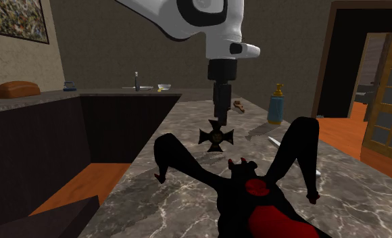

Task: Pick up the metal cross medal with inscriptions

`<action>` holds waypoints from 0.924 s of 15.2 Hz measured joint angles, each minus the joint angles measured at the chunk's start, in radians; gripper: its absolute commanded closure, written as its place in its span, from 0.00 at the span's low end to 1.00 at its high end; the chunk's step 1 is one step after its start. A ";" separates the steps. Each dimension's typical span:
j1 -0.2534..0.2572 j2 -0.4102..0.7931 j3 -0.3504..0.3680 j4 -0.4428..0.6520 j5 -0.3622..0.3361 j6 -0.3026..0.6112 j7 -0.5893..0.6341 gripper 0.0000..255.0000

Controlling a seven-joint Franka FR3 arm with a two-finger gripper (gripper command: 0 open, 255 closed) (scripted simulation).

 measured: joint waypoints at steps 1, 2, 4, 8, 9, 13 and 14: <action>0.001 0.007 0.001 -0.003 -0.001 0.010 0.004 0.00; 0.001 0.010 0.001 -0.013 -0.001 0.022 0.006 0.00; 0.001 0.014 0.000 -0.035 -0.002 0.048 0.006 0.00; 0.001 0.018 0.000 -0.052 -0.002 0.069 0.007 1.00; 0.001 0.018 0.000 -0.052 -0.002 0.070 0.007 1.00; 0.001 0.018 0.000 -0.052 -0.002 0.070 0.007 1.00; 0.001 0.018 0.000 -0.052 -0.002 0.071 0.007 1.00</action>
